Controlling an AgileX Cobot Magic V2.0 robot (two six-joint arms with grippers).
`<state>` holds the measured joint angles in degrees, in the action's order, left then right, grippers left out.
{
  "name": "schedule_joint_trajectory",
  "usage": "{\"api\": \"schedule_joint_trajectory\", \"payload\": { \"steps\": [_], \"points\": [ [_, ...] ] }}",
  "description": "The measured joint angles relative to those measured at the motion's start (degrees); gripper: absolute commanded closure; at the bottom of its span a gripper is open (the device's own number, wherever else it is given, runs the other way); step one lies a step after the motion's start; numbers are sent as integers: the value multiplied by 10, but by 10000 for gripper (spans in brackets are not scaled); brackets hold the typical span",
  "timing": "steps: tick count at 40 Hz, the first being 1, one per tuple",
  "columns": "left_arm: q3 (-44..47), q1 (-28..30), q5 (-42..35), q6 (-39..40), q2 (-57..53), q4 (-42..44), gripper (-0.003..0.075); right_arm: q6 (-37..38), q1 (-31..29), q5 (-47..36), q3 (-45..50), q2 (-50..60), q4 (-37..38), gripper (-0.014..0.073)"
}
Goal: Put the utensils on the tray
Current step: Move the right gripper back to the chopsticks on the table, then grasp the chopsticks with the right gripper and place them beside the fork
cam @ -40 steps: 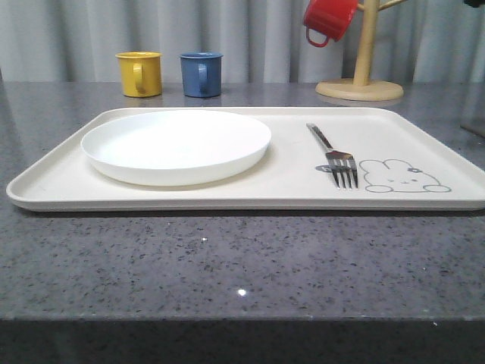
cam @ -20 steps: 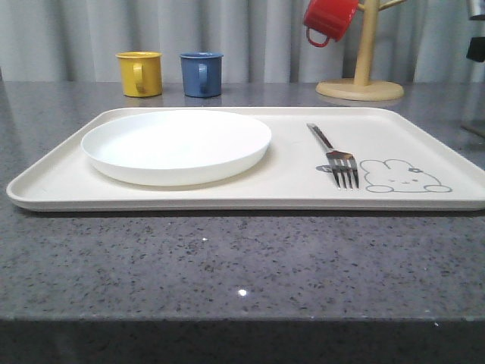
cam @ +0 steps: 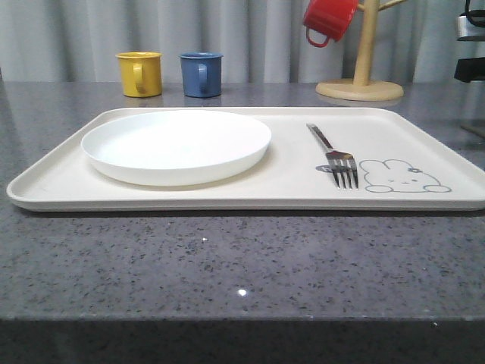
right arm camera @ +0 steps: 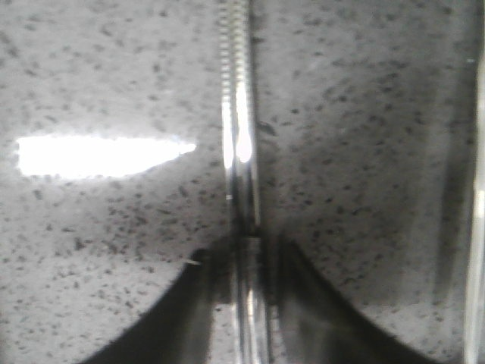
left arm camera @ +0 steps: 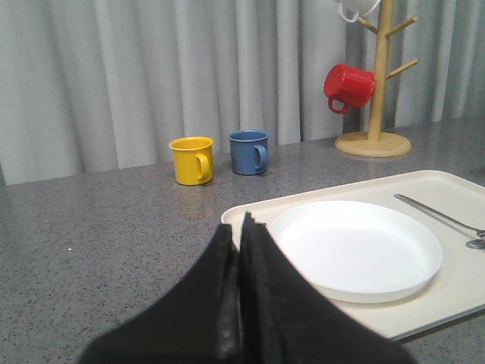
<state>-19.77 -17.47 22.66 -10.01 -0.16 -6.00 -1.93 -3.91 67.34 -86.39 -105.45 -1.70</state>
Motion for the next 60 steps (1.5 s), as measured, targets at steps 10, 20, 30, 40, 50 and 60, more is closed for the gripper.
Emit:
{"api": "schedule_joint_trajectory", "payload": {
  "steps": [10,20,30,40,50,60],
  "points": [
    [0,0,0,0,0,0,738,40,-1,7,0,7,11,550],
    [0,0,0,0,0,0,738,125,22,27,3,86,17,550],
    [0,0,0,0,0,0,738,176,110,30,3,100,17,550],
    [0,0,0,0,-1,0,738,225,193,30,3,82,13,550],
    [0,0,0,0,-1,0,738,244,210,-4,3,39,2,550],
    [0,0,0,0,-1,0,738,247,210,-39,3,11,0,550]
  ]
}}
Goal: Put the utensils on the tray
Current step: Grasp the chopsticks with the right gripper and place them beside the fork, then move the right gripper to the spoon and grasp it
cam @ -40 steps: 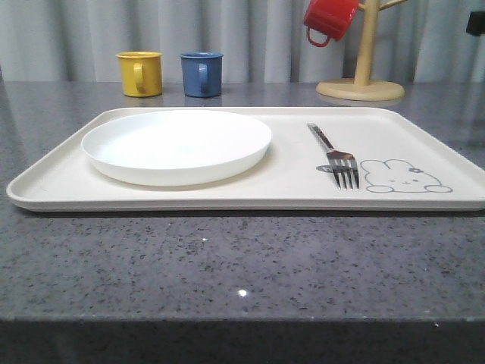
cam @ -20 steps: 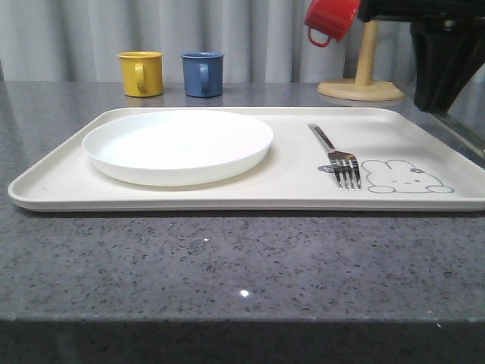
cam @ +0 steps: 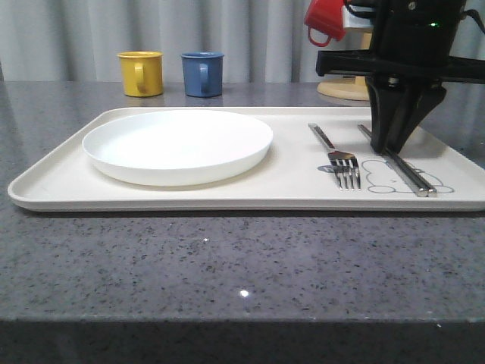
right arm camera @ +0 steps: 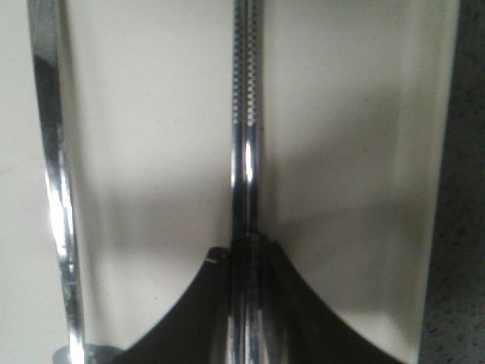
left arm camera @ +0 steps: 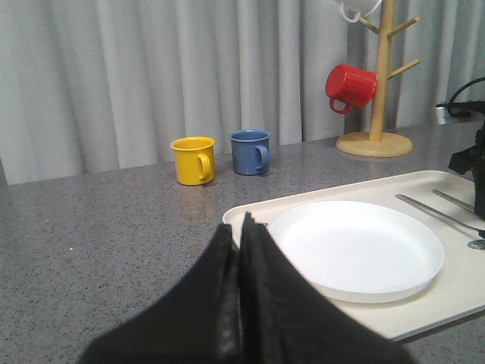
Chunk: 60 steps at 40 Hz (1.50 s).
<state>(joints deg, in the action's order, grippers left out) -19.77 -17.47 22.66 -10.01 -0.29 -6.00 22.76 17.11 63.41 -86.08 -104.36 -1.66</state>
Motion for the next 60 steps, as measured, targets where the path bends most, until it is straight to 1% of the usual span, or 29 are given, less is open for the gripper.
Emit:
{"api": "schedule_joint_trajectory", "payload": {
  "steps": [9,11,13,19,21,24,28,33,37,41,44,48,52,56,60],
  "points": [
    [0,0,0,0,0,0,738,1,0,-8,-3,-7,-1,545],
    [0,0,0,0,0,0,738,1,0,-8,-4,-7,-1,529],
    [0,0,0,0,0,0,738,1,0,-8,-5,-7,-1,494],
    [0,0,0,0,0,0,738,1,0,-8,-5,-7,-2,310],
    [0,0,0,0,0,0,738,2,0,-9,-5,-7,-4,262],
    [0,0,0,0,0,0,738,2,1,-13,-5,-4,-10,222],
    [0,0,0,0,0,0,738,2,2,-10,-4,9,-3,222],
    [0,0,0,0,0,0,738,-3,0,7,-18,47,24,222],
    [0,0,0,0,0,0,738,-31,-14,35,-41,75,41,222],
    [0,0,0,0,0,0,738,-74,-51,63,-55,95,47,222],
    [0,0,0,0,0,0,738,-105,-91,69,-57,102,48,222],
    [0,0,0,0,0,0,738,-153,-160,72,-57,103,53,222],
    [0,0,0,0,0,0,738,-217,-222,72,-56,103,57,222],
    [0,0,0,0,0,0,738,-249,-272,74,-53,101,58,223],
    [0,0,0,0,0,0,738,-263,-301,72,-53,92,57,223]
  ]
}}
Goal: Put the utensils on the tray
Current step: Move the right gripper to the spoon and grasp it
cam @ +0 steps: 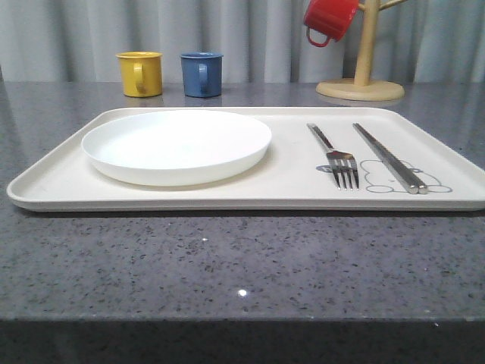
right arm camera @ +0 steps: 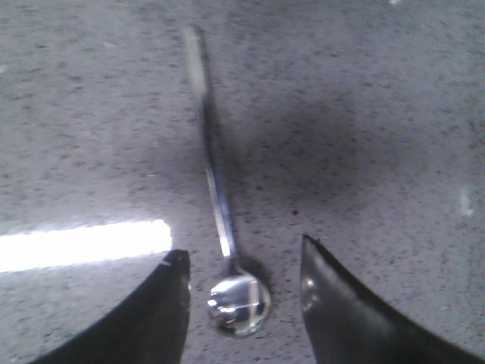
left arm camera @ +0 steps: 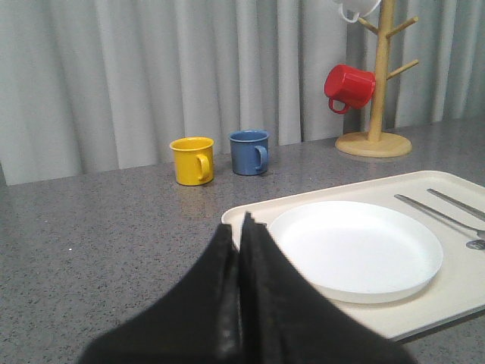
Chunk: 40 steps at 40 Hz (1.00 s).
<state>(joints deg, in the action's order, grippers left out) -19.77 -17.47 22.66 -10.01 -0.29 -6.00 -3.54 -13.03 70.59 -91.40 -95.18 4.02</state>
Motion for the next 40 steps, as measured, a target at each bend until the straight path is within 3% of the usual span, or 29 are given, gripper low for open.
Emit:
{"api": "schedule_joint_trajectory", "payload": {
  "steps": [24,28,36,40],
  "points": [
    [0,0,0,0,0,0,738,-35,-11,-22,2,-127,-58,226],
    [0,0,0,0,0,0,738,-37,-11,-25,2,-134,-60,294],
    [0,0,0,0,0,0,738,-37,-11,-28,2,-134,-60,536],
    [0,0,0,0,0,0,738,-37,-11,-28,2,-134,-60,575]
  ]
}}
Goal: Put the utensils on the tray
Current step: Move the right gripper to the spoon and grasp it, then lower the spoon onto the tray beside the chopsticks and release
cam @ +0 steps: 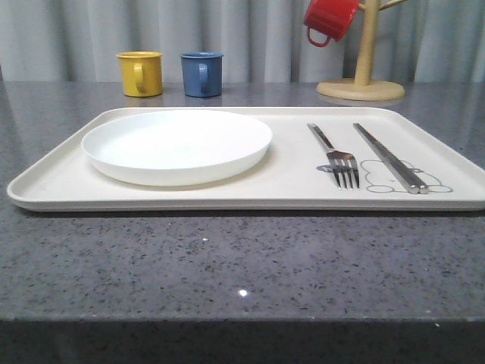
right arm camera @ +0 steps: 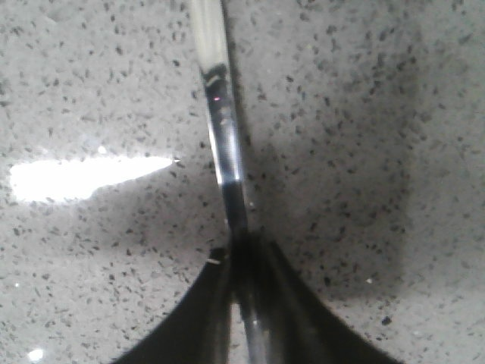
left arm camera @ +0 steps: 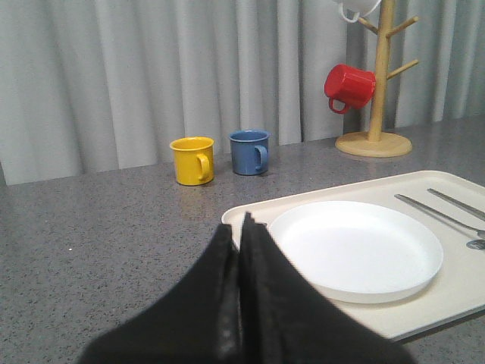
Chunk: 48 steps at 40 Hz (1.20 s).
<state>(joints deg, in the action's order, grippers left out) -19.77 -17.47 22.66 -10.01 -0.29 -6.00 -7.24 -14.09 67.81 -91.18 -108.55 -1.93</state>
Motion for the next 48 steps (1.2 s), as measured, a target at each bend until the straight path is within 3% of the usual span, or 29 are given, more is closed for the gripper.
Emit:
{"api": "schedule_joint_trajectory", "payload": {
  "steps": [13,24,42,48],
  "points": [
    [0,0,0,0,0,0,738,7,0,4,0,7,0,575],
    [0,0,0,0,0,0,738,112,21,25,-23,82,-1,575],
    [0,0,0,0,0,0,738,185,224,28,-26,102,-6,575],
    [0,0,0,0,0,0,738,197,262,30,-26,80,-7,575]
  ]
}}
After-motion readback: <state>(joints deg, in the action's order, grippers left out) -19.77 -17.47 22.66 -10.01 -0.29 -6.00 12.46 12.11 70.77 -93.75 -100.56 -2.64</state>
